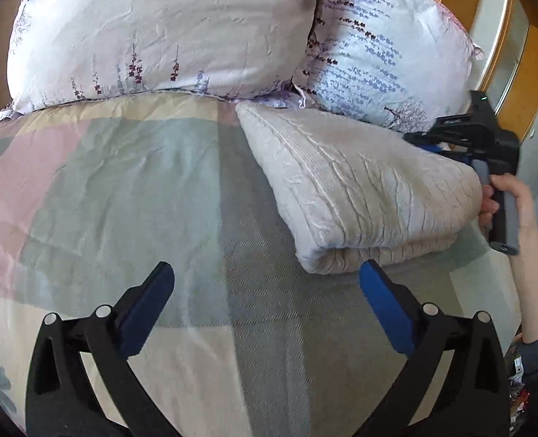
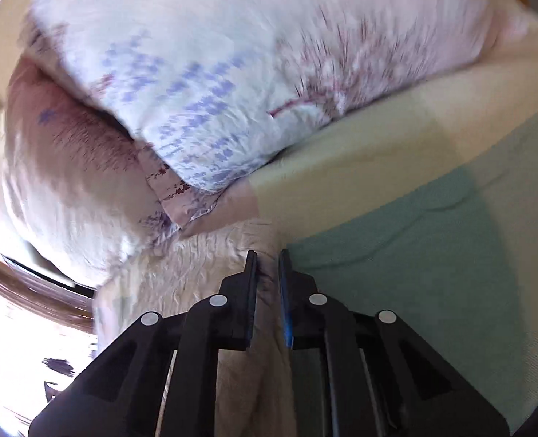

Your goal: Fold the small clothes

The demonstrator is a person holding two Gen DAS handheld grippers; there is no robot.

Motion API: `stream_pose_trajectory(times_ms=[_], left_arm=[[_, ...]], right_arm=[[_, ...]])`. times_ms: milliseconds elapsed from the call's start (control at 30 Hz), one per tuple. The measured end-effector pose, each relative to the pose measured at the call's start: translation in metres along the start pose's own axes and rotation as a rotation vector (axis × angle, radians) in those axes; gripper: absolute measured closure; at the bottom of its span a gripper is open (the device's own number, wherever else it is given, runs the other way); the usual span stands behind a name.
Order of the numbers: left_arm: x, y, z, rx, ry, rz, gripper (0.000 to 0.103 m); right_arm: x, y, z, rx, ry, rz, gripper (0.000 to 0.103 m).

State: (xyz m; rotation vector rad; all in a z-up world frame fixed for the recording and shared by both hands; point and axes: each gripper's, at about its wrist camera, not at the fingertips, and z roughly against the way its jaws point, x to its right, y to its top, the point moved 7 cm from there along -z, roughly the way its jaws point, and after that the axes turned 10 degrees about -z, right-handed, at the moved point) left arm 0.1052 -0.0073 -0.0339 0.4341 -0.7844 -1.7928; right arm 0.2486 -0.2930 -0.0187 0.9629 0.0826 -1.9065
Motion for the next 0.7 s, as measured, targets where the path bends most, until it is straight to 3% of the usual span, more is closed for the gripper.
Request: stream_pose_trajectory(times_ms=[33, 67, 100, 167, 233, 400, 533, 700], left_arm=[[0.002, -0.004, -0.001, -0.013, 0.028, 0.000, 0.002], [0.006, -0.007, -0.002, -0.031, 0.052, -0.011, 0.002], [0.010, -0.010, -0.004, -0.042, 0.062, -0.024, 0.002], [0.022, -0.013, -0.008, -0.053, 0.053, -0.058, 0.002], [0.030, -0.014, -0.014, -0.069, 0.052, -0.075, 0.002], [0.036, -0.017, -0.025, -0.127, 0.143, -0.109, 0.002], [0.036, -0.019, -0.028, -0.143, 0.165, -0.128, 0.002], [0.036, -0.020, -0.027, -0.143, 0.170, -0.128, 0.002]], right_arm=[[-0.002, -0.008, 0.018, 0.038, -0.025, 0.045, 0.058], [0.002, -0.016, 0.042, 0.071, -0.029, 0.084, 0.018], [0.001, -0.029, 0.061, 0.102, -0.003, 0.115, 0.008], [0.001, -0.059, 0.092, 0.134, 0.054, 0.194, 0.006], [0.000, -0.096, 0.104, 0.128, 0.024, 0.258, 0.001], [0.001, -0.161, 0.080, 0.054, -0.157, 0.427, 0.001], [-0.002, -0.172, 0.050, 0.053, -0.281, 0.458, 0.001], [0.007, -0.178, 0.043, 0.042, -0.400, 0.439, 0.001]])
